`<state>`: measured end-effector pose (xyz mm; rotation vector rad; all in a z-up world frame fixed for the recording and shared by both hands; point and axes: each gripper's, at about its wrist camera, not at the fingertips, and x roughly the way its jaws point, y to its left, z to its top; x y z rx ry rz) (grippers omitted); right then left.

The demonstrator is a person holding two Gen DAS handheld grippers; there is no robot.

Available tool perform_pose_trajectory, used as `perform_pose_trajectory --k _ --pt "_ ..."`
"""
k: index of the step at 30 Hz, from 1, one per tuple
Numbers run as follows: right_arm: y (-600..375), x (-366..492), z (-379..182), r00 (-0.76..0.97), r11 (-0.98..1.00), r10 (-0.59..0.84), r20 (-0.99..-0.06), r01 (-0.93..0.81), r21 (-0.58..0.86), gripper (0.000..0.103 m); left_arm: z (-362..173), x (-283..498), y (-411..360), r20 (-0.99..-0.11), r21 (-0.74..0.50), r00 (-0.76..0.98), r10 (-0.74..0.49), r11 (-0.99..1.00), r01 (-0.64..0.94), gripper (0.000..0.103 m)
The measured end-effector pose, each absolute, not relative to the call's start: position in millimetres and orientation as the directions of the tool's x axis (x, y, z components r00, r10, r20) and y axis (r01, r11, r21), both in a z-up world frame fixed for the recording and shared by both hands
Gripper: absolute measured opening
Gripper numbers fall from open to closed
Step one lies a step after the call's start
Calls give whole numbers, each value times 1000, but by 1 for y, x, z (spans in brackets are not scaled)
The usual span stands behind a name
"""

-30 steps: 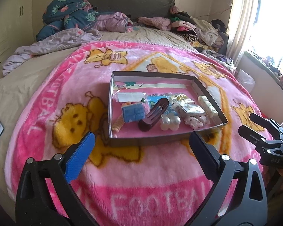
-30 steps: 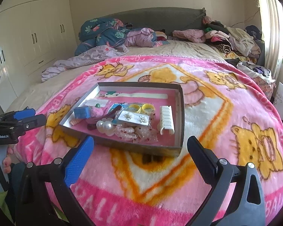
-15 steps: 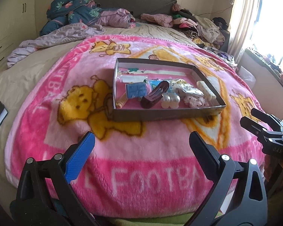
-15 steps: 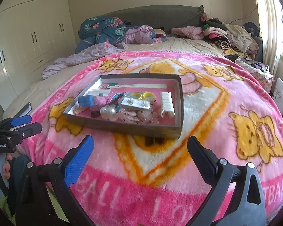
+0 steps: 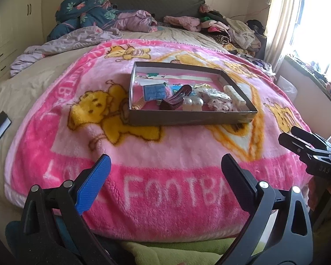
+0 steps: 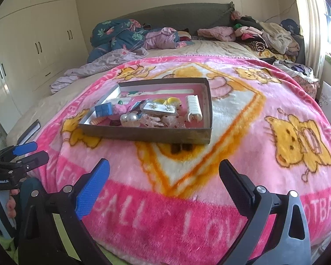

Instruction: Organize jewelry

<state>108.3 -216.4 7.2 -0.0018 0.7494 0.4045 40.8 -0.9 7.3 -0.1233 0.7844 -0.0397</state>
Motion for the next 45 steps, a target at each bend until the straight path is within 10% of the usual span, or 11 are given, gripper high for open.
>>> perform_pose_trajectory --k 45 --pt "-206 89 2 660 910 392 -640 -380 166 96 0 38 -1 -707 -108 705 -59 994 -25 92"
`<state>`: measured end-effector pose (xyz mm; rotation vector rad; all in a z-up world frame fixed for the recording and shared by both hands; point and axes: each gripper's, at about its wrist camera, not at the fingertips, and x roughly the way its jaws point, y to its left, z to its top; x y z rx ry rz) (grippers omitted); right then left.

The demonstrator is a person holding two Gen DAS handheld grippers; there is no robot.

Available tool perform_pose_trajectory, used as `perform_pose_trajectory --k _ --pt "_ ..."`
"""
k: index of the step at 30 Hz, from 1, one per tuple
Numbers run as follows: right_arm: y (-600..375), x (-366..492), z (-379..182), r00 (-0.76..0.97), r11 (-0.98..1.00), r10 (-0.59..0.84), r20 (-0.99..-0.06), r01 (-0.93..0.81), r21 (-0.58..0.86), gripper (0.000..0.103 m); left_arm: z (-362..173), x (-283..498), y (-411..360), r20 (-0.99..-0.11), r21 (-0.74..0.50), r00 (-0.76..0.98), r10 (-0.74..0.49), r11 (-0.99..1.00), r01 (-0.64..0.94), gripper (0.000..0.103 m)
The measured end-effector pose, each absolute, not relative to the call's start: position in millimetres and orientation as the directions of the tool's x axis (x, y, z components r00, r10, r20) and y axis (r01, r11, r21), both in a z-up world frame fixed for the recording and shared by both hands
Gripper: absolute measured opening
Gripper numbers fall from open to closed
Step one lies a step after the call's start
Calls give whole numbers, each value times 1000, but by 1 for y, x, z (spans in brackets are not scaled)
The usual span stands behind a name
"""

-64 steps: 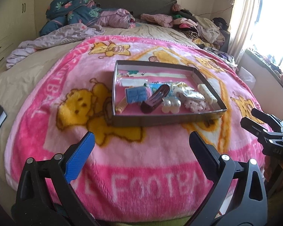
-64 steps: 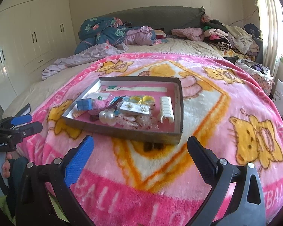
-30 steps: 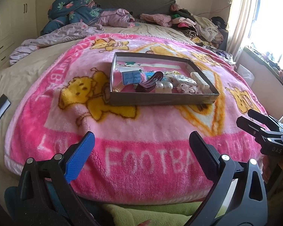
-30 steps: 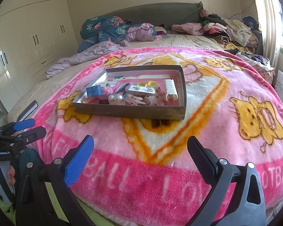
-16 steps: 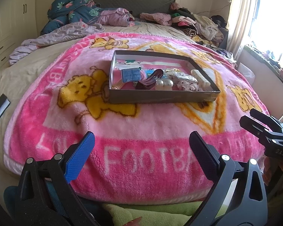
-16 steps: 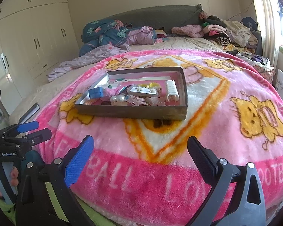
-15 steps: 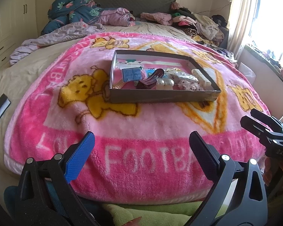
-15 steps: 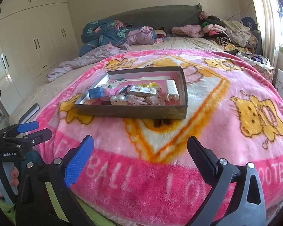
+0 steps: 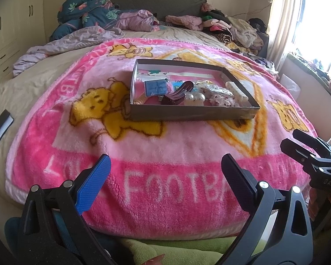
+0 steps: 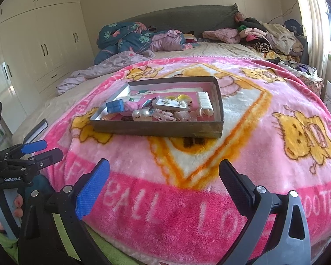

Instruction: Organize jewelry

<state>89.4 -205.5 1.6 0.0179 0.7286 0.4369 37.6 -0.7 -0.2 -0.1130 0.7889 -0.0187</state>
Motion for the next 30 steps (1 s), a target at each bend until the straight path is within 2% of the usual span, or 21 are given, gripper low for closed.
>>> perform_pose_trajectory --k 30 --pt "-204 89 4 659 909 394 -641 -384 164 96 0 37 -1 -706 -108 705 -58 994 -26 92"
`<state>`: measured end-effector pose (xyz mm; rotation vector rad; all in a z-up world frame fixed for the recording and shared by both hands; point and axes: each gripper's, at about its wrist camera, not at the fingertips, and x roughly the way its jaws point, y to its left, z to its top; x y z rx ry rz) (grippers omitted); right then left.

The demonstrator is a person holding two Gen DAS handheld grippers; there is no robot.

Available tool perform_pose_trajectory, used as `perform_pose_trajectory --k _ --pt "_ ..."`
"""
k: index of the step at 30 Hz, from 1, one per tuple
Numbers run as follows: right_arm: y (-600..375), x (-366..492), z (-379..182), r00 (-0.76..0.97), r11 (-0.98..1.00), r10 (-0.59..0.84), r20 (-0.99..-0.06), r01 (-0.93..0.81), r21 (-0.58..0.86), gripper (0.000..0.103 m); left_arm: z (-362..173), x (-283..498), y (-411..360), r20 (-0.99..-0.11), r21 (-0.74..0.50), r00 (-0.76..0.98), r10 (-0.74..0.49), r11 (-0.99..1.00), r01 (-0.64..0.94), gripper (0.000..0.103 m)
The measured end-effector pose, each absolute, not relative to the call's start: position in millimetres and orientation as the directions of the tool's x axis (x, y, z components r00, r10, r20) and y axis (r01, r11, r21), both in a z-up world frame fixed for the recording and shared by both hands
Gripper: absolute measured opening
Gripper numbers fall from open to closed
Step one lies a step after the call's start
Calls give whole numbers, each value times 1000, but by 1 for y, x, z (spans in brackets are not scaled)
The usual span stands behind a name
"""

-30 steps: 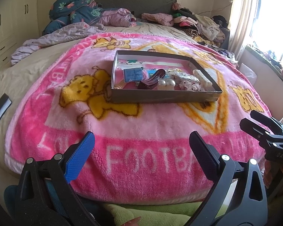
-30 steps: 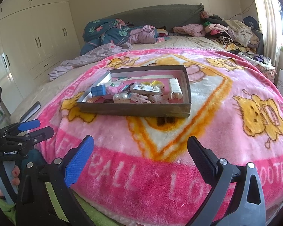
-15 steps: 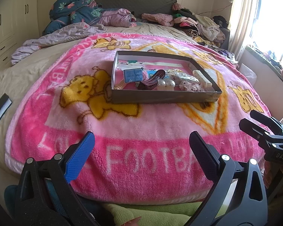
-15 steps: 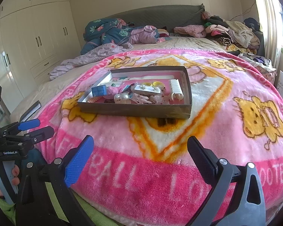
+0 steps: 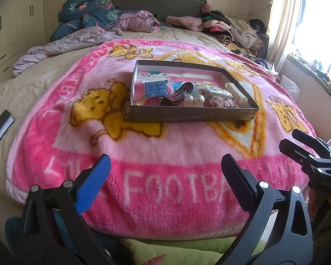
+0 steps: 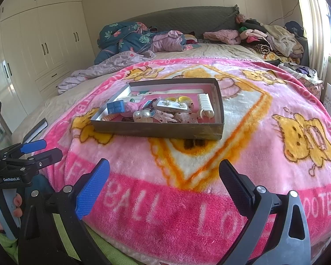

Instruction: Organize jewelry

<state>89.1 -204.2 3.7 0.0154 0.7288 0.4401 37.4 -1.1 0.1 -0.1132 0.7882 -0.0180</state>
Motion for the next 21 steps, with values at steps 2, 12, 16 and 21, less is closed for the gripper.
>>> perform_pose_trajectory --k 2,12,16,21 --pt "-204 89 4 659 909 394 -640 -384 164 96 0 37 -1 -707 -109 705 -59 994 -26 92" --pt "-204 89 4 660 909 394 -640 -384 164 96 2 38 -1 -707 -107 705 -57 994 -27 92" --pt "-204 89 3 659 909 394 -640 -383 165 96 2 38 -1 -706 -106 706 -55 994 -28 92" --pt "-204 89 3 659 909 394 -640 -384 164 96 3 38 -1 -707 -106 705 -55 994 -29 92"
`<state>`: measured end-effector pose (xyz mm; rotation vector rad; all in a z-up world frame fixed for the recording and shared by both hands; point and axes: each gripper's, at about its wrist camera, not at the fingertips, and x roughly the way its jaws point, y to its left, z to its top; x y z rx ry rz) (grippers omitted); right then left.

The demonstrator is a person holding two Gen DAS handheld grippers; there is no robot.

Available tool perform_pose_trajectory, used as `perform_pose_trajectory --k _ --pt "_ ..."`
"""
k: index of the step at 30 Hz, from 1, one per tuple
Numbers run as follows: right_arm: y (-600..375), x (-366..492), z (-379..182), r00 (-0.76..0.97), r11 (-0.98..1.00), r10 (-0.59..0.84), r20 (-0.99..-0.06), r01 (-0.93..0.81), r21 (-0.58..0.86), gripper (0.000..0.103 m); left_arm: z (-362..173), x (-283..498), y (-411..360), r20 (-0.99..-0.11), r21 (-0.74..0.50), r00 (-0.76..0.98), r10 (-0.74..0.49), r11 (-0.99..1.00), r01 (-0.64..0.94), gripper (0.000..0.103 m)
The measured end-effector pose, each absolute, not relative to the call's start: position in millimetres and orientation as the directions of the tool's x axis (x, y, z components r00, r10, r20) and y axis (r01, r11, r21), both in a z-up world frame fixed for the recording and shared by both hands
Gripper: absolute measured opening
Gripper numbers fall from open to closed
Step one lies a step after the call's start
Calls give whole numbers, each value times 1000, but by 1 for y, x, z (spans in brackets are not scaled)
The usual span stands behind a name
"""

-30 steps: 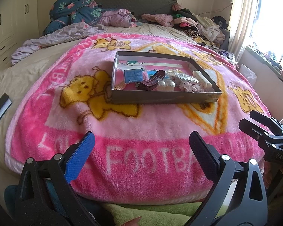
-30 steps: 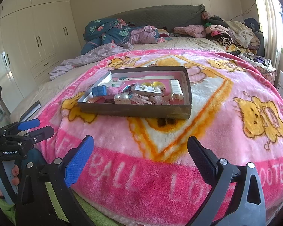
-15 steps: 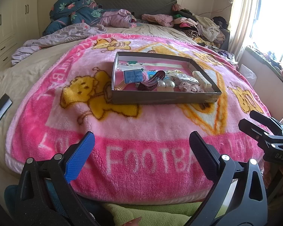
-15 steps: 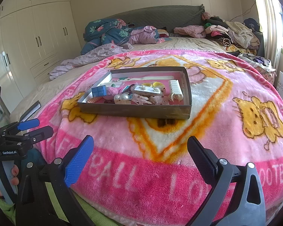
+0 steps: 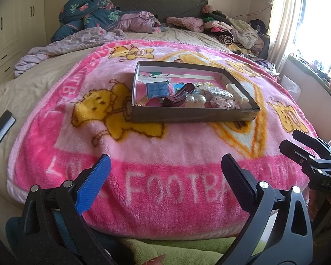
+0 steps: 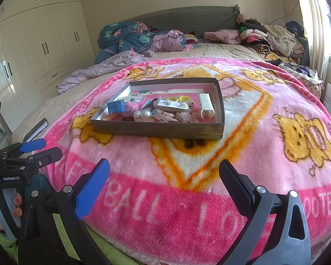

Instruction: Organize jewelry

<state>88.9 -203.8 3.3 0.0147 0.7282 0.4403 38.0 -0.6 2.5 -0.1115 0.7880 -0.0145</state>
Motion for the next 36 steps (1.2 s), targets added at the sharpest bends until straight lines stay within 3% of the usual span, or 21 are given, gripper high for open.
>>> perform_pose_trajectory --k 36 --pt "-201 91 4 658 909 388 -645 -389 149 96 3 39 5 -690 -123 721 -58 992 -39 92"
